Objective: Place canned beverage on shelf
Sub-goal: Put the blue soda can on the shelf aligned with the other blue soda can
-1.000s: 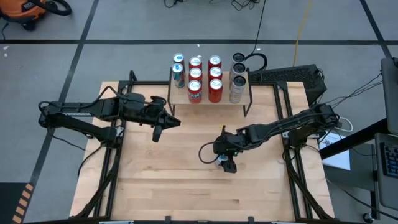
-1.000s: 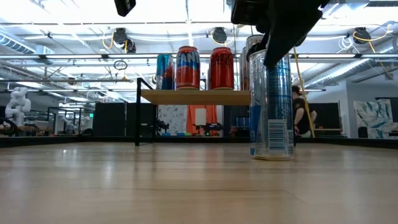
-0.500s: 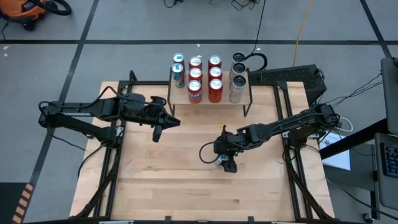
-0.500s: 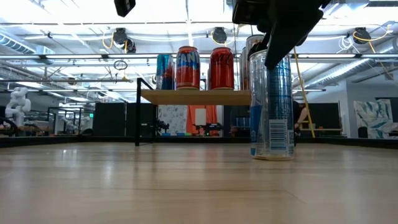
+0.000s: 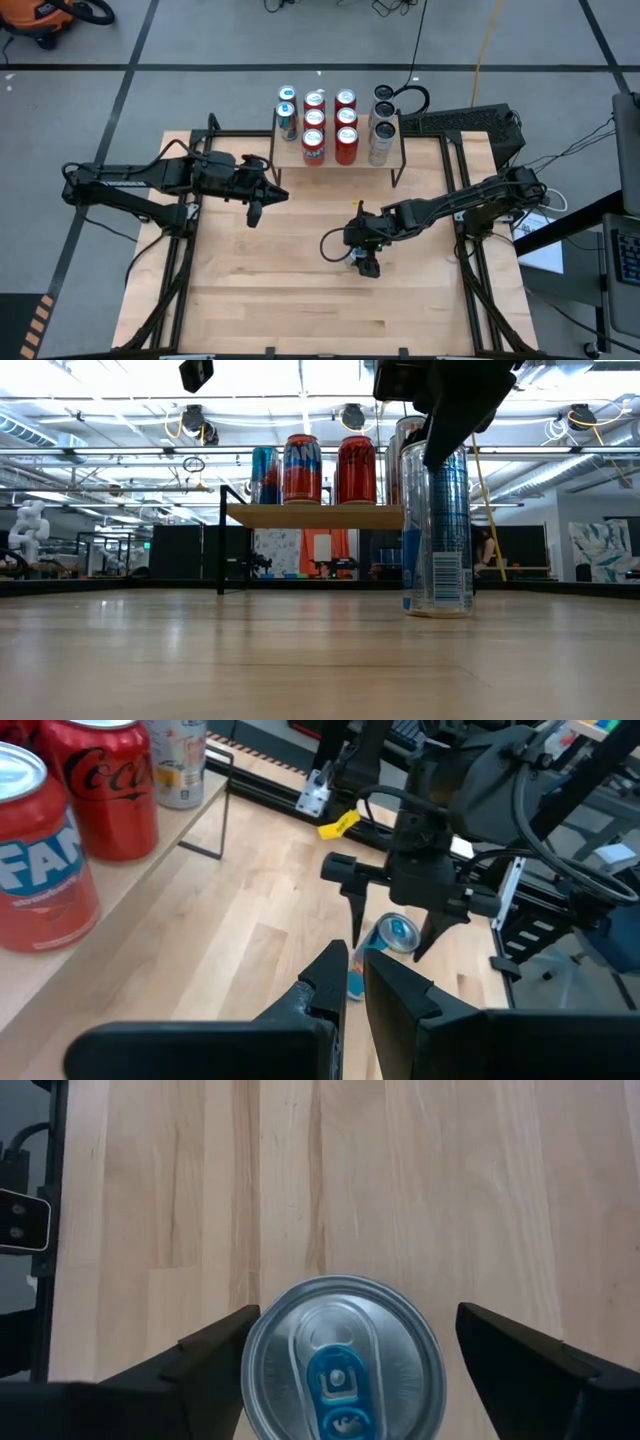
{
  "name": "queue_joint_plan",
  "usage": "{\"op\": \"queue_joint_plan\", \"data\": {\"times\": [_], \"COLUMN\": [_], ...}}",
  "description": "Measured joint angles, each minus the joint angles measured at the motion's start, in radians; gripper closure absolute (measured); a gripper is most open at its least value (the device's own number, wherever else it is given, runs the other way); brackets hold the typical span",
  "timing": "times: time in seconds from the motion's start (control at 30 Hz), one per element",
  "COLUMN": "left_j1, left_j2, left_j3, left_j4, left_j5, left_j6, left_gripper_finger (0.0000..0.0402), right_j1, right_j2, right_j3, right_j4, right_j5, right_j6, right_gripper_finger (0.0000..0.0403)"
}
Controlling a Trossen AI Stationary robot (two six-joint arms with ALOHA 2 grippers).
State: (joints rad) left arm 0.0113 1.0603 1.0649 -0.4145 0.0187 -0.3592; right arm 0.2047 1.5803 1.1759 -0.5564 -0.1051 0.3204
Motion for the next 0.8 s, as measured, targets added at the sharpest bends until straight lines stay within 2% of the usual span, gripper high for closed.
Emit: {"op": "queue_joint_plan", "data": {"times": [0.07, 0.27, 0.37, 0.63, 0.8], "left_j1": [0.0, 0.0, 0.0, 0.0, 0.0], "left_j2": [0.0, 0.0, 0.0, 0.0, 0.0], "left_j3": [0.0, 0.0, 0.0, 0.0, 0.0], "left_j4": [0.0, 0.0, 0.0, 0.001, 0.001], "left_j5": [-0.01, -0.059, -0.074, -0.081, -0.08], "left_j6": [0.0, 0.001, 0.003, 0.002, 0.005], "left_gripper_finger": [0.0362, 0.0362, 0.0362, 0.0358, 0.0323], "right_j1": [0.0, 0.0, 0.0, 0.0, -0.003], "right_j2": [0.0, -0.001, -0.001, 0.003, 0.001], "right_j3": [0.0, 0.002, 0.002, 0.09, 0.199], "right_j4": [0.0, 0.002, 0.003, -0.063, -0.138], "right_j5": [0.0, -0.004, -0.003, -0.004, -0.002], "right_j6": [0.014, 0.042, 0.049, 0.01, -0.07], "right_gripper_finger": [0.01, 0.0177, 0.02, 0.0183, 0.0186]}}
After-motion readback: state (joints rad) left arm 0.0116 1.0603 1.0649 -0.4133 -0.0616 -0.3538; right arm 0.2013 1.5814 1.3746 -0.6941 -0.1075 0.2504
